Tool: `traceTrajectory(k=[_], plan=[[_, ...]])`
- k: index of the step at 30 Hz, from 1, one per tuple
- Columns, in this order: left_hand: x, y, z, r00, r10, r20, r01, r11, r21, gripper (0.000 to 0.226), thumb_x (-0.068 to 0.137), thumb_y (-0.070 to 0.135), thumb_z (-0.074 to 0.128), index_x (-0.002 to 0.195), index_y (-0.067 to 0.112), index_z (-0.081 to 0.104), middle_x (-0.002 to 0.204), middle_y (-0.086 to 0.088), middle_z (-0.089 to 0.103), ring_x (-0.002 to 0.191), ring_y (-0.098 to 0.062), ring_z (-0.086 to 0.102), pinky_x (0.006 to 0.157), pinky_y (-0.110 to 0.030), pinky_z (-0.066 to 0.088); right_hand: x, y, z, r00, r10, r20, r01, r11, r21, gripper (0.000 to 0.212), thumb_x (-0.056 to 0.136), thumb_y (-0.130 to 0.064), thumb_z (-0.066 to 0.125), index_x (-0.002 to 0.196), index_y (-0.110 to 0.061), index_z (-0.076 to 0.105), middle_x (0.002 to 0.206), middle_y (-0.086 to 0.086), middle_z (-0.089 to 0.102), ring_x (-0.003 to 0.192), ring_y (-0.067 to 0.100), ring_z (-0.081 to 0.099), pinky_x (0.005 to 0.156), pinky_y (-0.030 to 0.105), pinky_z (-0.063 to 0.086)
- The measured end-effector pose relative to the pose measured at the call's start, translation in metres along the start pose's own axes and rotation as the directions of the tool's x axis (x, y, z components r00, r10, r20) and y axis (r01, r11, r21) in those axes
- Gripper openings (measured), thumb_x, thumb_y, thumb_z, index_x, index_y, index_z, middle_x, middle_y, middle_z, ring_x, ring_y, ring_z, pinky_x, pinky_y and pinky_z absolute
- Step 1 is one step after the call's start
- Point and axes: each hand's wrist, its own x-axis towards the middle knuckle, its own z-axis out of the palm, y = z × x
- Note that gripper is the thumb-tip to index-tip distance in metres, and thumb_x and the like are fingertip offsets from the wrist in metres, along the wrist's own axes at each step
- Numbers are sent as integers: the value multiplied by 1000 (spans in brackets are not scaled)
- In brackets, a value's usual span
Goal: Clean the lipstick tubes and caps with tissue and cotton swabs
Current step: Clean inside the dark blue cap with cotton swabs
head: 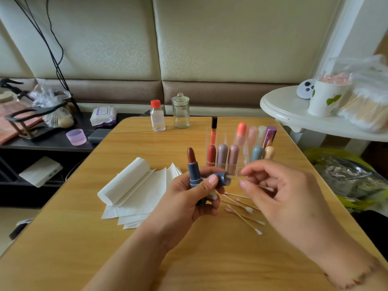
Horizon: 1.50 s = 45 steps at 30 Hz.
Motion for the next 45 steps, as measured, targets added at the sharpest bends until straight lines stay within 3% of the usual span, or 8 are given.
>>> traceTrajectory(k=[6, 21, 27, 33, 38, 40, 43, 45], plan=[[1, 0, 0, 999, 45, -3, -45, 995, 85, 19, 84, 19, 62, 98, 15, 74, 81, -9, 64, 65, -17, 53, 59, -26, 49, -2, 0, -1, 991, -136, -1, 132, 969, -208, 7, 86, -22, 73, 80, -19, 73, 65, -18, 56, 55, 5, 54, 55, 10, 37], [-1, -4, 0, 998, 62, -5, -61, 995, 85, 18, 81, 15, 62, 89, 19, 77, 82, -11, 67, 72, -17, 61, 69, -26, 54, -13, -6, 7, 987, -68, 145, 71, 997, -15, 27, 94, -37, 54, 76, -22, 66, 60, -1, 58, 51, 16, 52, 48, 34, 42], [0, -4, 0, 998, 56, 39, -60, 991, 117, 16, 83, 15, 61, 89, 16, 77, 79, -13, 64, 68, -18, 57, 64, -27, 50, -14, -10, 6, 996, -74, 54, 75, 997, -14, 17, 95, -11, 64, 79, -15, 69, 55, -29, 49, 52, -12, 56, 51, 0, 31], [-1, -2, 1, 999, 30, 40, -34, 994, 104, 17, 84, 15, 60, 84, 13, 76, 69, -13, 56, 59, -19, 51, 56, -26, 46, -15, -4, 9, 996, -79, -41, 73, 988, -133, 15, 94, -22, 62, 82, -18, 69, 50, -13, 55, 45, 4, 57, 47, 10, 35], [-2, -2, 2, 1000, 7, 30, -8, 999, 46, 18, 84, 16, 60, 83, 9, 76, 71, -17, 56, 58, -18, 51, 54, -25, 45, -17, -6, 8, 997, -65, 34, 70, 985, -158, 17, 93, -12, 67, 77, -13, 71, 50, -12, 53, 45, -8, 49, 47, 1, 26], [-2, -2, 2, 1000, 6, 22, -7, 999, 35, 17, 83, 16, 60, 83, 10, 76, 70, -15, 56, 58, -18, 51, 53, -25, 45, -19, -5, 8, 996, -51, 79, 59, 993, -98, 19, 93, -21, 65, 76, -15, 71, 48, -6, 53, 39, 7, 44, 45, 5, 29], [-2, -3, 2, 1000, 25, 8, -25, 999, 31, 17, 83, 15, 60, 82, 12, 76, 75, -15, 58, 60, -18, 53, 55, -26, 46, -21, -6, 8, 989, -20, 148, 17, 1000, 16, 26, 95, -37, 56, 80, -21, 70, 55, 5, 58, 41, 19, 46, 42, 34, 45], [-1, -3, 2, 999, 35, 9, -35, 999, 31, 17, 83, 14, 60, 84, 12, 76, 76, -14, 60, 61, -18, 53, 57, -26, 47, -21, -9, 7, 987, -5, 164, -6, 998, 67, 25, 96, -37, 55, 80, -23, 70, 56, 8, 58, 40, 19, 44, 39, 33, 37]])
